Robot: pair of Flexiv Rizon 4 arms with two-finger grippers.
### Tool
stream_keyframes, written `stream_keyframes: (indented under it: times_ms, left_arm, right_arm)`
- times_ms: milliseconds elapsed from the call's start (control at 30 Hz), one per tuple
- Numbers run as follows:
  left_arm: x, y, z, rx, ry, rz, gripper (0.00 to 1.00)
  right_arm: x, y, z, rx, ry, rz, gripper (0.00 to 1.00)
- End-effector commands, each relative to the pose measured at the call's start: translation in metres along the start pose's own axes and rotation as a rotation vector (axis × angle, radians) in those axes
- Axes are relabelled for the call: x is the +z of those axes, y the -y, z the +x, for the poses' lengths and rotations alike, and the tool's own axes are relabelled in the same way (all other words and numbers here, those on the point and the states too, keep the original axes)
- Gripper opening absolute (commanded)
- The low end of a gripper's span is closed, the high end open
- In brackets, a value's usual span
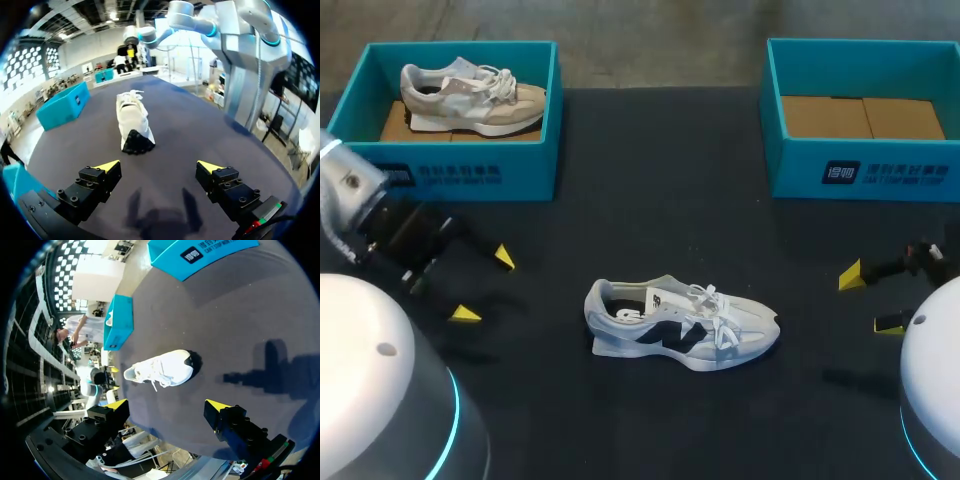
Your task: Take the shoe out of the shoebox, open the shoe tongue, remove and reinsert the insole, then place the shoe into the shoebox
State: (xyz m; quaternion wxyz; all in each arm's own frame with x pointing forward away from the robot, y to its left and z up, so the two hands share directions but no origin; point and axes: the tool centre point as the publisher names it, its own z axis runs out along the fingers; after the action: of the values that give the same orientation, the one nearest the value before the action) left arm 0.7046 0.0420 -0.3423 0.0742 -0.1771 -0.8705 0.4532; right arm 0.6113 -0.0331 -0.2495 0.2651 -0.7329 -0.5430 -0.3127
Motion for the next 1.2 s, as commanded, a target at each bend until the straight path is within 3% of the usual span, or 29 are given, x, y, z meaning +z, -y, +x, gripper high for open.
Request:
stream_keyframes:
  times_ms: [33,300,633,900,1200]
  left_arm:
    - [0.009,-0.018,0.003,-0.04,0.051,0.053,1.0]
    - [0.02,-0.037,0.015,-0.087,0.095,0.067,1.0]
    - [0.029,-0.039,0.028,-0.053,0.155,0.221,1.0]
    - [0.027,-0.033,0.019,-0.083,0.193,0.301,1.0]
    - [0.029,-0.03,0.005,-0.169,0.156,0.31,1.0]
  right_arm:
    - [0.0,0.002,0.0,0.001,0.003,-0.003,1.0]
    - [0.0,0.002,0.0,0.001,0.003,-0.003,1.0]
    - [0.0,0.002,0.0,0.001,0.003,-0.003,1.0]
    - [0.0,0.002,0.0,0.001,0.003,-0.003,1.0]
    - [0.0,0.002,0.0,0.001,0.003,-0.003,1.0]
